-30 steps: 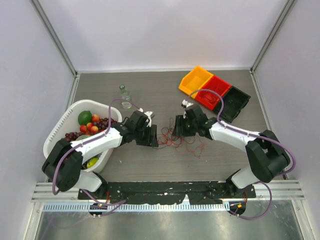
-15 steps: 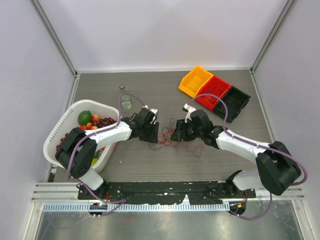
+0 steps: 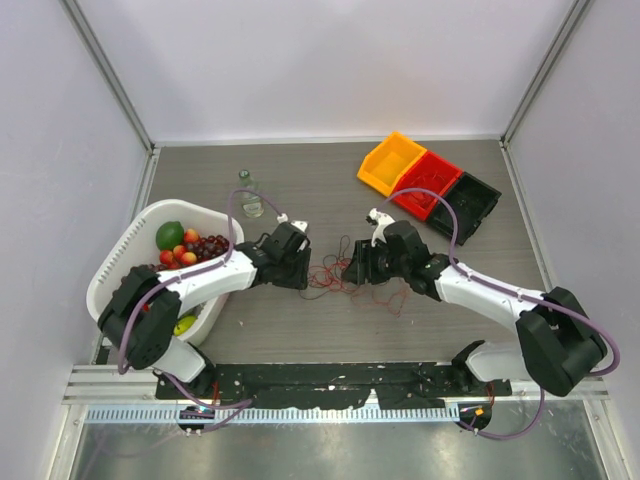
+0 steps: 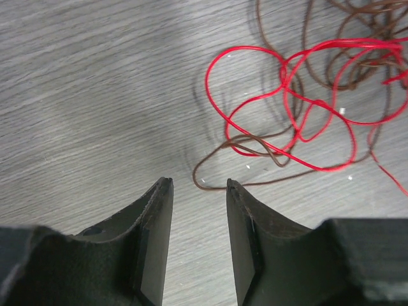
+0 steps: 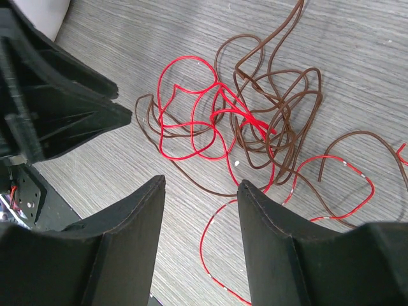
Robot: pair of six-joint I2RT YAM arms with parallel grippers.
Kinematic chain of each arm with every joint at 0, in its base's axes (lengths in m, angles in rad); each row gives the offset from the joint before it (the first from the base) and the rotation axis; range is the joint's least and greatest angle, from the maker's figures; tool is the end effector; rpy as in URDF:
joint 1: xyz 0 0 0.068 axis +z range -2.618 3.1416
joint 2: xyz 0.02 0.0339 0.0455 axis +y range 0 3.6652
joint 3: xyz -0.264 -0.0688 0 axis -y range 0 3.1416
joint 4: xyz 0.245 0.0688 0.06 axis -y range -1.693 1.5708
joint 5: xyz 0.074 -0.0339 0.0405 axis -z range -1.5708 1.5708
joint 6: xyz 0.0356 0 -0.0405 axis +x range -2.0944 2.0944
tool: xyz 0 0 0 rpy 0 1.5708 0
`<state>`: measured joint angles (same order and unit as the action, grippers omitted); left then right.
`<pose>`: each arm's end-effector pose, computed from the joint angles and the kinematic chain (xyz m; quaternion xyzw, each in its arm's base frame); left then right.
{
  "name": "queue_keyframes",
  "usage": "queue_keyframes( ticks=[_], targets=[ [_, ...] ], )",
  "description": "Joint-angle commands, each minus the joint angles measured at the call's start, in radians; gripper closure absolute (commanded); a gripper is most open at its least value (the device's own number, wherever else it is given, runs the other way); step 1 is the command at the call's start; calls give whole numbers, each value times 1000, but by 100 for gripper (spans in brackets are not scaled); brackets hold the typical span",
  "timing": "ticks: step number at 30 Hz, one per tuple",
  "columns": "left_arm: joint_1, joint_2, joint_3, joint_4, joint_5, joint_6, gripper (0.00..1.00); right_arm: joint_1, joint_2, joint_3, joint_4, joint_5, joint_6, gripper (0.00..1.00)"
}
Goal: Untangle the cables
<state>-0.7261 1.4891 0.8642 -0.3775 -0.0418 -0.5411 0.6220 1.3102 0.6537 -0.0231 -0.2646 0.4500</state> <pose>0.2188 -0.1923 0.1896 0.0828 0.9561 -0.1498 0.2378 0.2115 0.1631 0.1985 -0.1335 0.8863 0.3205 0.3065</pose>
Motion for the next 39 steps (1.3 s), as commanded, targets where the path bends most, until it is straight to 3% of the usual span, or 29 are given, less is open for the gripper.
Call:
queue_keyframes(
  ticks=[1, 8, 10, 14, 19, 28, 34, 39],
  targets=[
    [-1, 69, 41, 6, -58, 15, 59, 4, -46, -11, 43, -4, -2, 46],
    [-65, 174, 102, 6, -148, 29, 64, 2, -58, -14, 38, -5, 27, 46],
    [-84, 207, 130, -30, -222, 29, 72, 4, -54, -8, 35, -10, 35, 46],
    [-139, 218, 170, -104, -384, 36, 98, 4, -45, 3, 35, -9, 56, 46],
    [-194, 59, 167, -150, -504, 38, 100, 16, -16, 29, 41, -10, 82, 45],
    [-200, -401, 133, -23, -199, 73, 100, 65, 170, 99, 137, -6, 179, 44],
    [-199, -720, 248, 72, -32, 104, 100, 19, 219, 103, 107, 70, 190, 44],
    [-199, -806, 456, 69, 80, 176, 100, -76, 247, 63, 84, 80, 197, 43]
  ],
)
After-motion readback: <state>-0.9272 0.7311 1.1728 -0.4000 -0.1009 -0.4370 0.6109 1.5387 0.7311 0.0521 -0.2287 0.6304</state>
